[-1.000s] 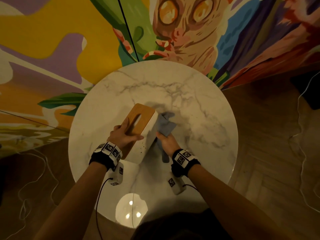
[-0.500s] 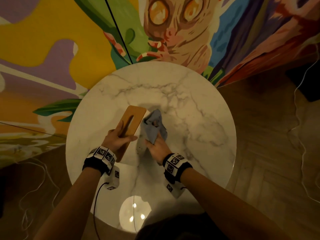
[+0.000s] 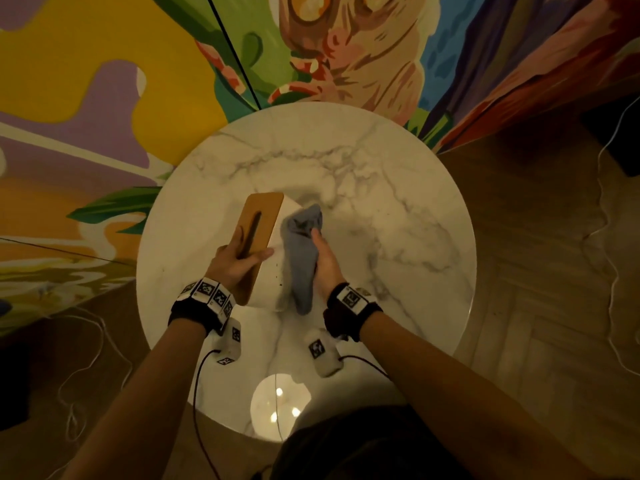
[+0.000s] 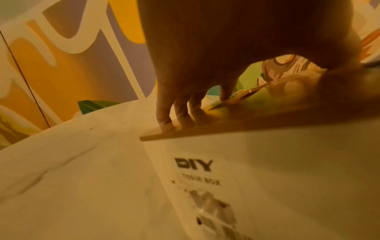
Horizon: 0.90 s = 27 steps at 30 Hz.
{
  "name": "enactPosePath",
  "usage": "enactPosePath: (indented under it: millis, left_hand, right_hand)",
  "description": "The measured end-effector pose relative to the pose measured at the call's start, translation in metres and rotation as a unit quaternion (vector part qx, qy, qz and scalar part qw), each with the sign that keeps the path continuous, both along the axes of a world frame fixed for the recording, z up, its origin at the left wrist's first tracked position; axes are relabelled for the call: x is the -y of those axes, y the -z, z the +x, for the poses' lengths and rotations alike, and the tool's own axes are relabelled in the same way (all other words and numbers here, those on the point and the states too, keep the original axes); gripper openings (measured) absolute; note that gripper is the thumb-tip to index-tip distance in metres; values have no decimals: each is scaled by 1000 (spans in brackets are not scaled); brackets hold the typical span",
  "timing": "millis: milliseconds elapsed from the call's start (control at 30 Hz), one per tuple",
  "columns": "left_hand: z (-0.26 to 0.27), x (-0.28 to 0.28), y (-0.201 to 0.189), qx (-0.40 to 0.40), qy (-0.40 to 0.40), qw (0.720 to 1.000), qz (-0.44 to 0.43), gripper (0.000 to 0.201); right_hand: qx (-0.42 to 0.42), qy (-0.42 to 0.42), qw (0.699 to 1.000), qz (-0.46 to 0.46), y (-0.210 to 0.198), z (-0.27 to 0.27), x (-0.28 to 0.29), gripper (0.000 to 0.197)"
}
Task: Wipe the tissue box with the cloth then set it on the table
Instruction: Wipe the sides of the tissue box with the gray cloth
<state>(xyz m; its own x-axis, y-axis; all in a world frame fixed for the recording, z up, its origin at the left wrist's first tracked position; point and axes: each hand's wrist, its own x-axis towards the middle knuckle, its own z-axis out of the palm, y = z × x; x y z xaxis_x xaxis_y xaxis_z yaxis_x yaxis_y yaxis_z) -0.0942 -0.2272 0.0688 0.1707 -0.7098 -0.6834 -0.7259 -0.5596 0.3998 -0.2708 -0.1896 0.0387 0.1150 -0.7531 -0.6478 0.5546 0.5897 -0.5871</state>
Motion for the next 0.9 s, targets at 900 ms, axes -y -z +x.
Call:
enactPosePath:
  millis: [900]
  left_hand:
    - [-6,-55,8,50,202,978,-22,137]
  right_hand:
    - [-351,-351,861,-109,33,5,-54,66]
